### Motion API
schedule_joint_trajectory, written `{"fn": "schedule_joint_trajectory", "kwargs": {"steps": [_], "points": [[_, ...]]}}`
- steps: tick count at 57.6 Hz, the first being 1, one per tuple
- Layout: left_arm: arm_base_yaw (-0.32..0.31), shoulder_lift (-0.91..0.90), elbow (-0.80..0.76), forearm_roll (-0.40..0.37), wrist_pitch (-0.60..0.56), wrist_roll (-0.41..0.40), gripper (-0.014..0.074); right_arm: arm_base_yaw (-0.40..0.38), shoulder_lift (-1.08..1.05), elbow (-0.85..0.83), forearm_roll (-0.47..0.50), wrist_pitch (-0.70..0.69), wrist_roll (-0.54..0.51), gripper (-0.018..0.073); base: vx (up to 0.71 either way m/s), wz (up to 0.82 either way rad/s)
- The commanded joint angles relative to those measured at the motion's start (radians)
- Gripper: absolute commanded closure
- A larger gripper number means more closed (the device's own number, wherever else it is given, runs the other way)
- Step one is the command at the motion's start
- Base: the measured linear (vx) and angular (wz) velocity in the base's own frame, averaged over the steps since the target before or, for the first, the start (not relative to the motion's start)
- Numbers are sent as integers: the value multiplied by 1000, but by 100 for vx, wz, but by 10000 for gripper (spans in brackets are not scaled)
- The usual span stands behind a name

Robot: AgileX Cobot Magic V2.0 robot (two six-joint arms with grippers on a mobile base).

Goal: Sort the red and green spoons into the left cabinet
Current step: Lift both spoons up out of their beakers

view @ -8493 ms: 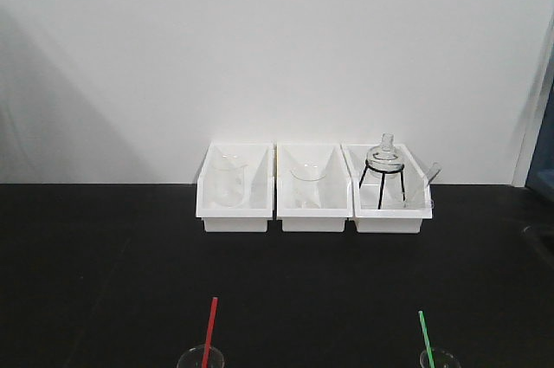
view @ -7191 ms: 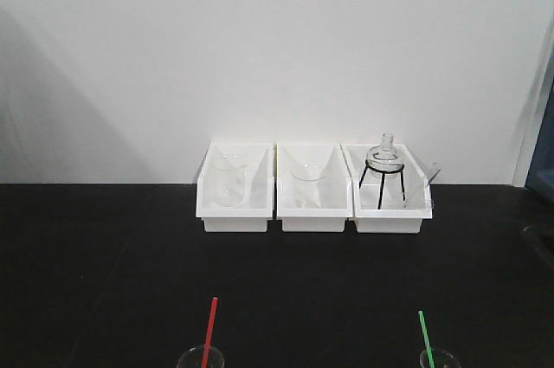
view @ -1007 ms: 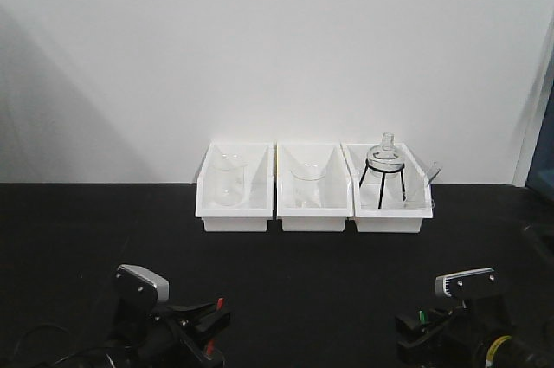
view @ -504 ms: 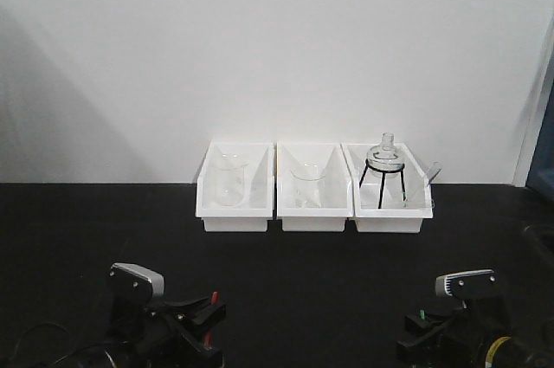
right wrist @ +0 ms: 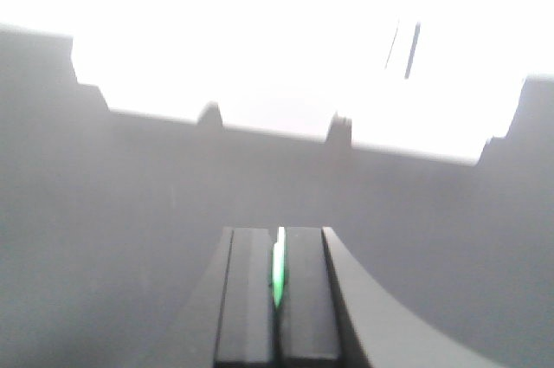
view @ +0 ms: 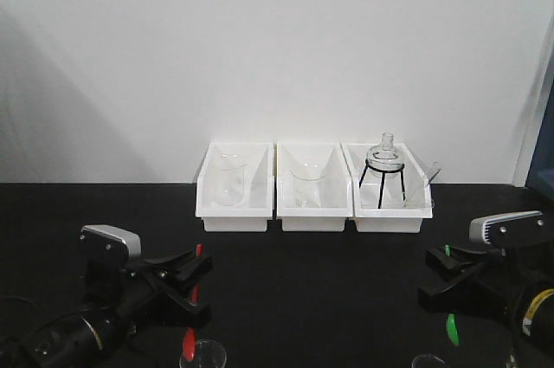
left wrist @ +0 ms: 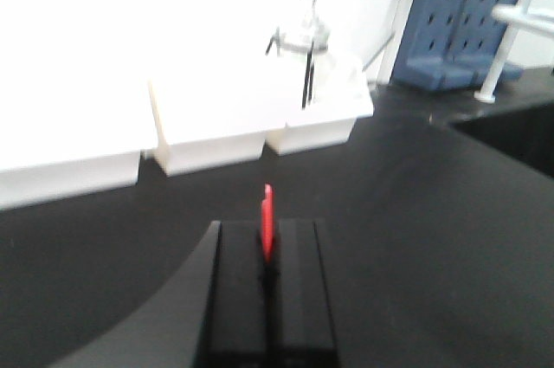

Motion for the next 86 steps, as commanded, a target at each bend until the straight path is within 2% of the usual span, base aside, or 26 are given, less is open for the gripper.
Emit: {"fn": "schedule_joint_trajectory", "kwargs": {"steps": [1,5,10,14,21,27,30,36,45,51,86], "points": [[-1,-130,-20,-25,-19,8,566,-1,-104,-19,0,-65,-4,568,0,0],[-1,-199,0,-30,33,25,566,-1,-155,2,-13,-65,-1,568,0,0],[3,-311,58,-76,68,104,566,-1,-233,57,-38,-63,13,568,0,0],[11,-397,116,-158,71,170,566,-1,-287,108,-49,-63,30,566,0,0],[44,-589,254,-357,74,268,566,-1,-393,191,-68,-65,57,565,0,0],[61,-761,351,-446,136,380,566,0,-468,210,-130,-62,94,565,0,0],[61,-840,376,-443,216,432,566,0,-498,210,-171,-72,143,565,0,0],[61,-1006,386,-443,424,481,566,0,-548,210,-275,-83,265,565,0,0],[61,-1190,386,-443,624,486,566,0,-571,210,-469,-84,393,564,0,0],[61,-1265,386,-443,707,486,566,0,-571,210,-522,-90,446,564,0,0],[61,-1309,386,-443,727,486,566,-1,-571,210,-533,-95,473,564,0,0]]}}
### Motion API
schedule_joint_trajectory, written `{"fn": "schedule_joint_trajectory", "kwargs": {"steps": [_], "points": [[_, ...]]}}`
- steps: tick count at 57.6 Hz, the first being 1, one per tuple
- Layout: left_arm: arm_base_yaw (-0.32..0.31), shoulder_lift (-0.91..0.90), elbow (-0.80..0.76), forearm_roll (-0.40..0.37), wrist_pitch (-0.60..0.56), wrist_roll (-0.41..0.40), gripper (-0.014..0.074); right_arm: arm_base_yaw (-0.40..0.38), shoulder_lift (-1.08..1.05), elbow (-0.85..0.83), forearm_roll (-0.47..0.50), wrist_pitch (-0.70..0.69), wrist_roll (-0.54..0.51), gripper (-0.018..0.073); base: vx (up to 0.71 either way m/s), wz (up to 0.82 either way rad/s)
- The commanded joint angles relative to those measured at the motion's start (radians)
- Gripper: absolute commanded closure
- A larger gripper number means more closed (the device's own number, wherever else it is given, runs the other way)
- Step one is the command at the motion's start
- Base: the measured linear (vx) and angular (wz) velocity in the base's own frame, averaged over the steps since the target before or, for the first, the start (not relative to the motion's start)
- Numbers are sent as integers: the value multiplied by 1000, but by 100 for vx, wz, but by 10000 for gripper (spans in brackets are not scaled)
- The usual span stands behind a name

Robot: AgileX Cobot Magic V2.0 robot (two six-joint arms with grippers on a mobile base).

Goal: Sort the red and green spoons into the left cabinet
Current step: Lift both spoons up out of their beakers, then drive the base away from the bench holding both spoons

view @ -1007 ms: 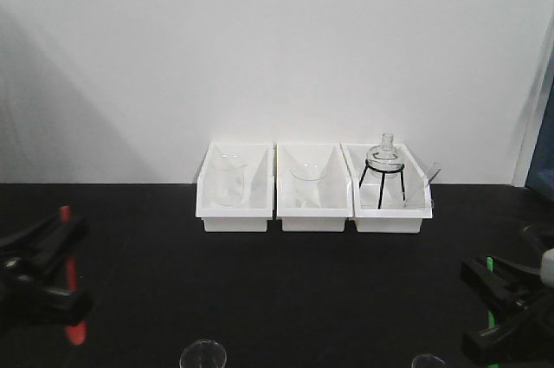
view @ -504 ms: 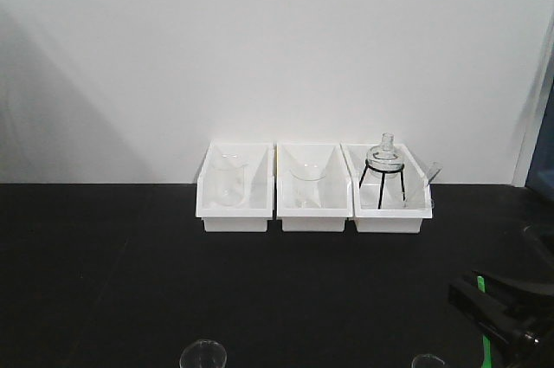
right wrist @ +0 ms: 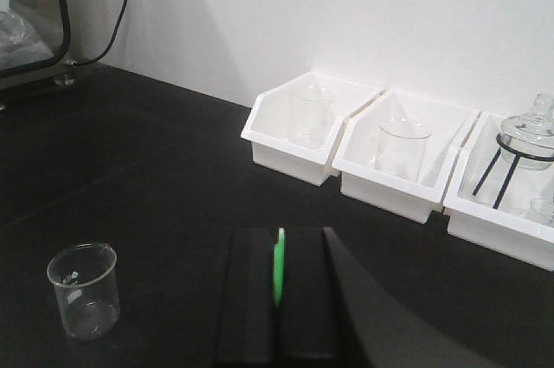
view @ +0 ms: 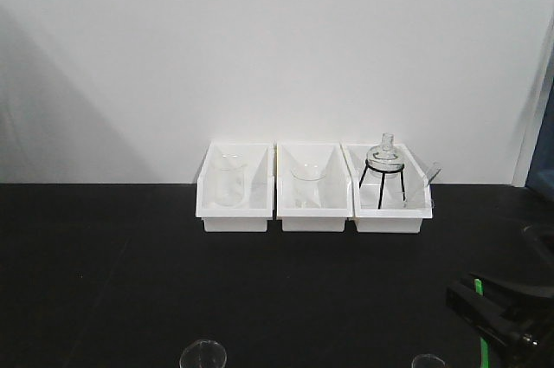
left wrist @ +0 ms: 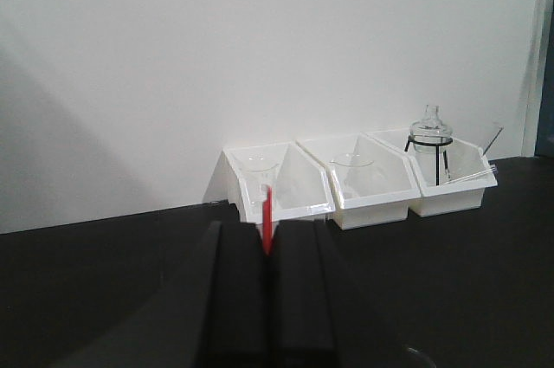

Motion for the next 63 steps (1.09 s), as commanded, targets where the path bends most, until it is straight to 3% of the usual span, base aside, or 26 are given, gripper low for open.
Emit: {"fn": "schedule_joint_trajectory", "kwargs": {"steps": [1,63], "points": [[-1,4,-31,-8,-79,2,566,-1,-13,-28,32,-46,1,564,0,0],[-1,4,-31,-8,-79,-2,566,-1,-13,-28,32,-42,1,564,-3,1]]}}
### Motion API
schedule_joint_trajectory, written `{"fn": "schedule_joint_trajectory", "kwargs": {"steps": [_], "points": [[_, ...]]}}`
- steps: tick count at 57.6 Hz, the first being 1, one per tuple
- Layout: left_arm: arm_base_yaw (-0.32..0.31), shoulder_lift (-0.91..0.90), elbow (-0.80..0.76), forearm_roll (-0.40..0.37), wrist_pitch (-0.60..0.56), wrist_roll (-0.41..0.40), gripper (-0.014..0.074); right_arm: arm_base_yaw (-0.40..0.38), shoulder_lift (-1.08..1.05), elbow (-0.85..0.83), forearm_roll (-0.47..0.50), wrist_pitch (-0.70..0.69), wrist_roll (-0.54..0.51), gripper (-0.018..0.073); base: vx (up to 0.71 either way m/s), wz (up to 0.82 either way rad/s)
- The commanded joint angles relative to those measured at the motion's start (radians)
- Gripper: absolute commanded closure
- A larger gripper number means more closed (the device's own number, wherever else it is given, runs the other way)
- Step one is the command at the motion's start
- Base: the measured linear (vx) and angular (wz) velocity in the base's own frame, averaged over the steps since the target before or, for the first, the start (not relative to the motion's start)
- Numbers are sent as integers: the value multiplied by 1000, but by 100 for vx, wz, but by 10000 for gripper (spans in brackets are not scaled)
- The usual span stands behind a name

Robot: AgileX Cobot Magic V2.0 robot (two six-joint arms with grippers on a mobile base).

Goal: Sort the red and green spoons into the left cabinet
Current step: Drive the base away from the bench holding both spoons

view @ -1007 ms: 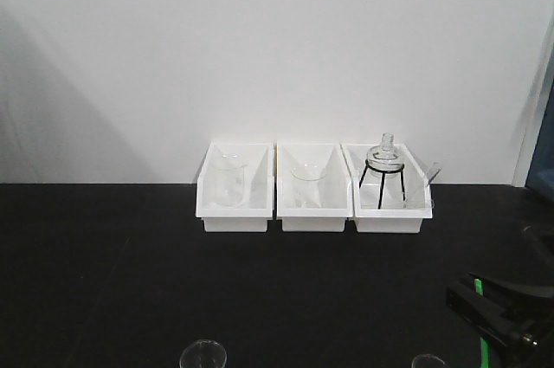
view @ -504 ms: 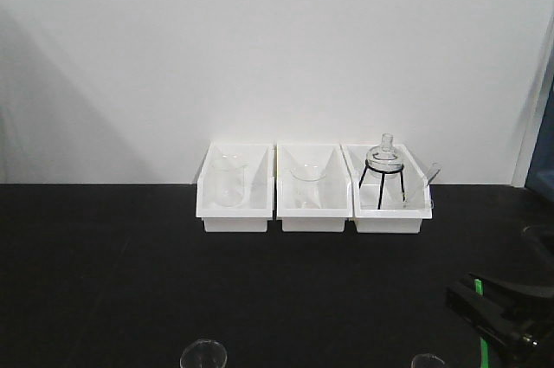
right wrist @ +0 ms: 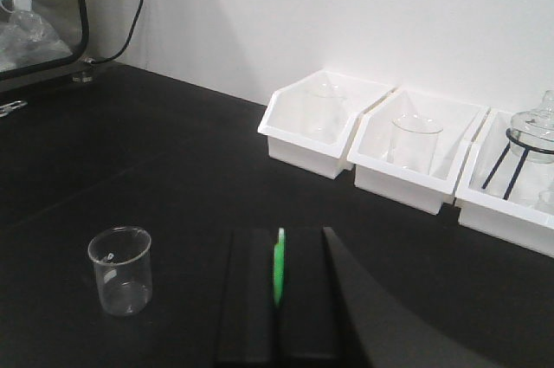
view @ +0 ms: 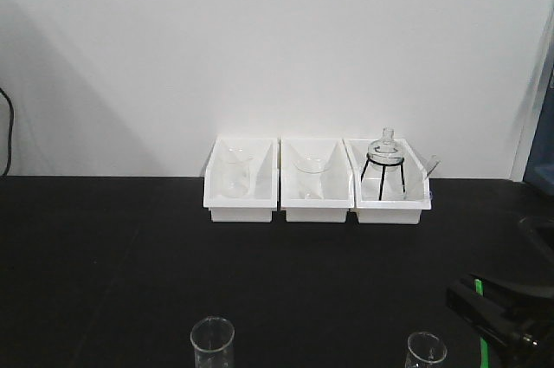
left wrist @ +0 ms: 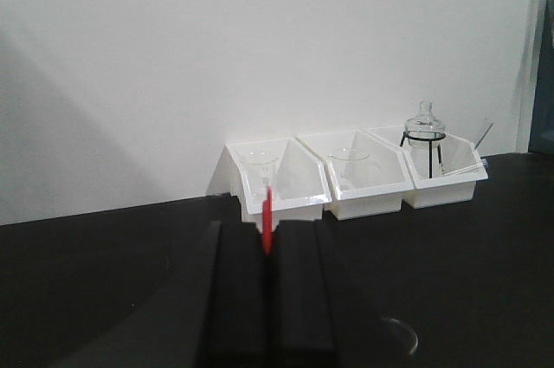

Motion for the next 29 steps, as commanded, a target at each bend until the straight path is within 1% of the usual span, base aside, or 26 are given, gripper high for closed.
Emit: {"fn": "schedule_joint_trajectory", "kwargs": {"steps": [1,19,29], "points": [[-1,4,-31,-8,-79,-2,566,-1,-13,-28,33,-42,1,564,-15,3],[-1,4,-31,-8,-79,-2,566,-1,-13,-28,33,-44,1,564,-20,4],[-1,4,-31,-8,-79,-2,566,-1,-13,-28,33,-43,1,564,-19,21]]}}
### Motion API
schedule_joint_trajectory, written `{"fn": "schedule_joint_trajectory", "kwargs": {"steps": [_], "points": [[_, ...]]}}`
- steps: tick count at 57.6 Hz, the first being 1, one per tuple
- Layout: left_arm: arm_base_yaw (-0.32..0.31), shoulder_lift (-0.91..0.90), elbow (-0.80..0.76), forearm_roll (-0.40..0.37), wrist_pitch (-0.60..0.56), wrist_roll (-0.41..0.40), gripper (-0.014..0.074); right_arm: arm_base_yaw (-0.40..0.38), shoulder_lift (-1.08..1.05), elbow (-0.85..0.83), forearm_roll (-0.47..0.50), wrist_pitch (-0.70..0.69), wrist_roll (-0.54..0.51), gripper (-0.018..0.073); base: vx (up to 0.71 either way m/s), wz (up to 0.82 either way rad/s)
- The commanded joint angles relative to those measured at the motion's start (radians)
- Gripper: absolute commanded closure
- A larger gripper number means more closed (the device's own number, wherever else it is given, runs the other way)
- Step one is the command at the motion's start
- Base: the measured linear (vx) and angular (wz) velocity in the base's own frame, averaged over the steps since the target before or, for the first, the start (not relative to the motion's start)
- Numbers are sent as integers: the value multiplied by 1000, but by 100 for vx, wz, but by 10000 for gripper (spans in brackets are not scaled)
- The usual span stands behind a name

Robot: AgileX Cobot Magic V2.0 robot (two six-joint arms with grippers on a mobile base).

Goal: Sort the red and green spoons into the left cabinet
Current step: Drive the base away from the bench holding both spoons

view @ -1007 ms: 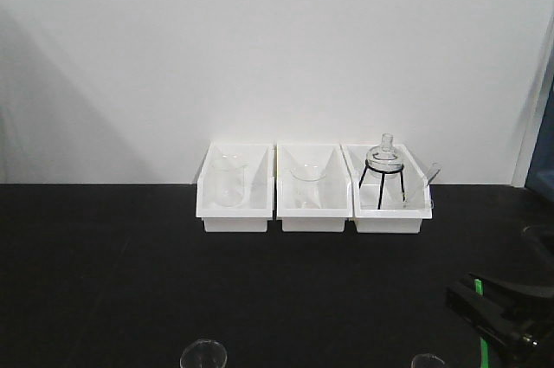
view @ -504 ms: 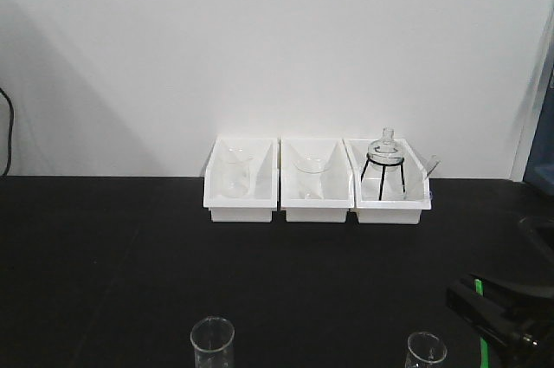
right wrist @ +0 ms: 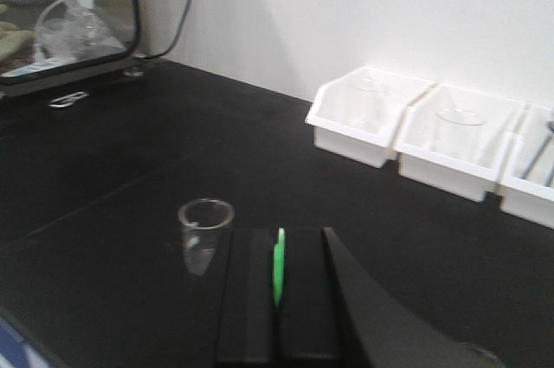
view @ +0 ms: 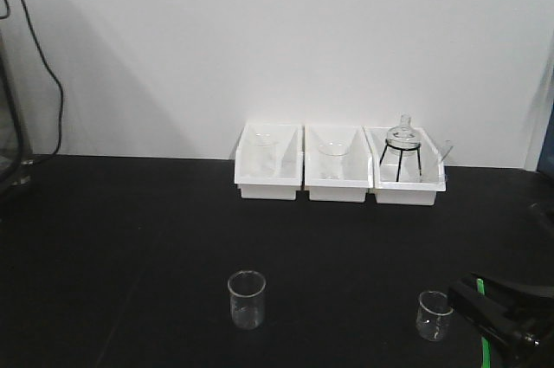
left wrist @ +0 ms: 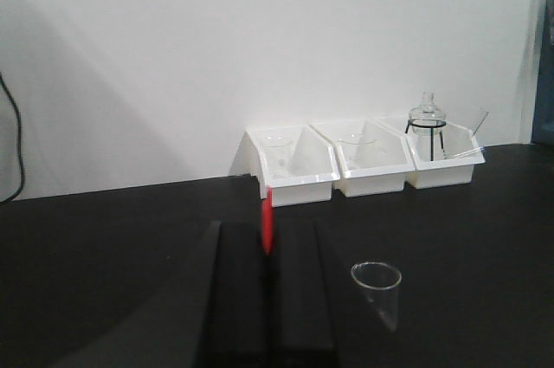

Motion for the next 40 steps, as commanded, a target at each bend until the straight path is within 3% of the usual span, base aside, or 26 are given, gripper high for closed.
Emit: {"fn": "schedule_joint_trajectory", "kwargs": {"steps": [1,40], "points": [[-1,4,-31,-8,-79,-2,566,-1,-12,-28,35,-43,1,564,-18,32],[-1,4,-31,-8,-79,-2,566,-1,-12,-28,35,-43,1,564,-15,47]]}}
